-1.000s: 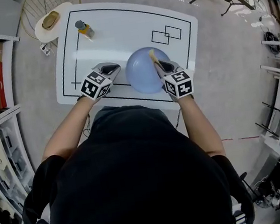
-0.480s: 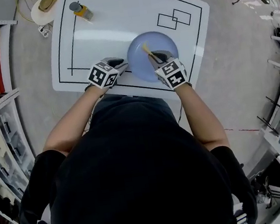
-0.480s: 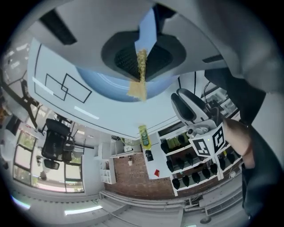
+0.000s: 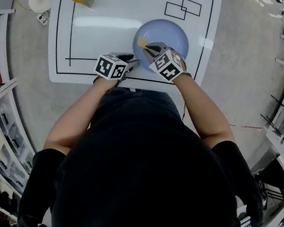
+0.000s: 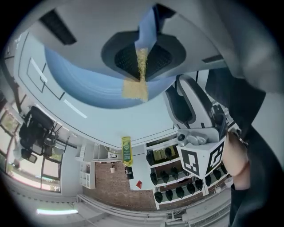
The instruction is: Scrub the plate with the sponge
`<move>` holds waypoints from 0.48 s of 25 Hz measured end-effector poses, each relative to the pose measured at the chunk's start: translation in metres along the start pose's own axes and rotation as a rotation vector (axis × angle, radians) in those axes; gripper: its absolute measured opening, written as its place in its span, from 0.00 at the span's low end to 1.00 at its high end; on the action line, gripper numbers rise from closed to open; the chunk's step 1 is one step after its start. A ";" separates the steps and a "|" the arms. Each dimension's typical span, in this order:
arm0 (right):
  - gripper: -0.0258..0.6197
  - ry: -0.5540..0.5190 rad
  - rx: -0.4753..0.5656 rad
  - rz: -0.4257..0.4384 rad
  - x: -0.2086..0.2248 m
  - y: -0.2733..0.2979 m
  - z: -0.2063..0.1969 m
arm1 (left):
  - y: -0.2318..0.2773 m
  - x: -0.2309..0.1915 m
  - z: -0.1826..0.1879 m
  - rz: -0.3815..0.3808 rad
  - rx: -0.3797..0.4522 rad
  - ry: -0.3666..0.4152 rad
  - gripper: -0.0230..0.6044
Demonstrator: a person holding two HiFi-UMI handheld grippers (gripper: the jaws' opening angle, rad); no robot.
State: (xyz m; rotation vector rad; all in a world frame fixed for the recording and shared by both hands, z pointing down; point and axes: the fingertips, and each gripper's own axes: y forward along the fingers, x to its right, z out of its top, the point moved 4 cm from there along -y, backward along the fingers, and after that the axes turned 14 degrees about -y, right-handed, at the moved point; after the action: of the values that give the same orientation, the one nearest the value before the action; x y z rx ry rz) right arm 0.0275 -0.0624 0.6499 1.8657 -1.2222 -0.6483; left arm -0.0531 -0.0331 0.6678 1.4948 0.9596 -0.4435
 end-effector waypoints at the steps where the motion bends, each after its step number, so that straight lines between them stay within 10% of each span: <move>1: 0.09 0.000 0.001 0.007 -0.002 0.002 0.000 | 0.000 0.003 0.000 -0.019 0.006 -0.018 0.29; 12: 0.09 0.053 0.036 -0.060 0.018 -0.011 -0.001 | 0.021 0.003 -0.004 -0.026 -0.017 -0.115 0.29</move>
State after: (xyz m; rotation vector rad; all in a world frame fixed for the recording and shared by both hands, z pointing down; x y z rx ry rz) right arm 0.0412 -0.0764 0.6420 1.9439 -1.1547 -0.6094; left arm -0.0365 -0.0269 0.6796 1.4270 0.8908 -0.5334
